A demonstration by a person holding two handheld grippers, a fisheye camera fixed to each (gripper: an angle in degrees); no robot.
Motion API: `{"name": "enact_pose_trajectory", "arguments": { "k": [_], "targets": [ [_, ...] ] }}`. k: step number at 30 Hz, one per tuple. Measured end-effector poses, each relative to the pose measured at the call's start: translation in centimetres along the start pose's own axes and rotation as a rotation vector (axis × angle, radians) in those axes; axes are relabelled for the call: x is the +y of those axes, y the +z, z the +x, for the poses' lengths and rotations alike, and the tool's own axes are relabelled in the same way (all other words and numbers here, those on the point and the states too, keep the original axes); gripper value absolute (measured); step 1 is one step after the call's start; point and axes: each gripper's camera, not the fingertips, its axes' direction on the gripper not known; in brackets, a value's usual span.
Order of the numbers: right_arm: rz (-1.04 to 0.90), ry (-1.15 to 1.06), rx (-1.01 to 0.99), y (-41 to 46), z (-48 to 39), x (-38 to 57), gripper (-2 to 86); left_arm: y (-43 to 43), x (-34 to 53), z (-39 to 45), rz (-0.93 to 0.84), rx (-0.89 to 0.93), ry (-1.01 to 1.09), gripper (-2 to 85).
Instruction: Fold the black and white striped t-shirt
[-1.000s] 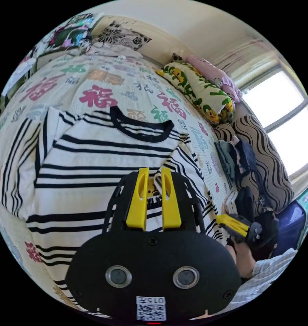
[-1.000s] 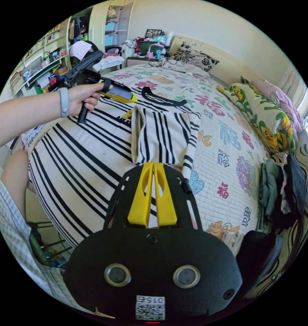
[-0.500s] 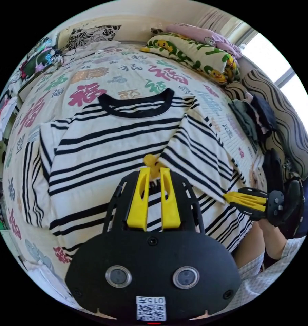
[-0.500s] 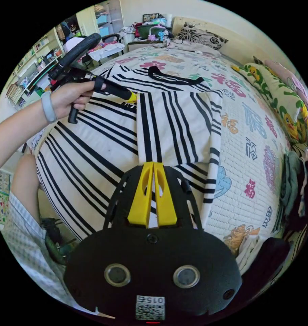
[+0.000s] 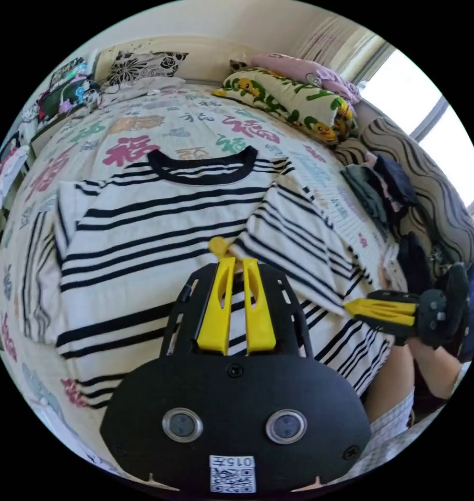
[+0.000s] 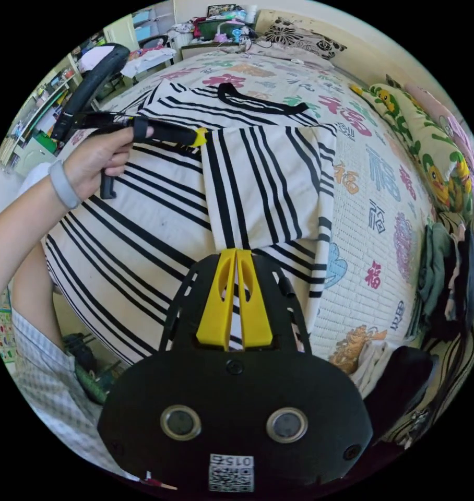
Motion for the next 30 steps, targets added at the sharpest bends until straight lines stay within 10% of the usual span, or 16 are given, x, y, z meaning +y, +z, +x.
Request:
{"name": "enact_pose_trajectory", "arguments": {
  "k": [15,30],
  "targets": [
    [0.148,-0.222,-0.145,-14.0,-12.0,-20.2,-1.0,2.3,23.8,-27.6,0.52,0.262,-0.77,10.0],
    [-0.039,-0.184,0.023,-11.5,-25.2,-49.0,2.6,11.4,32.7,-32.6,0.691,0.47,-0.822,-0.4]
  ]
}}
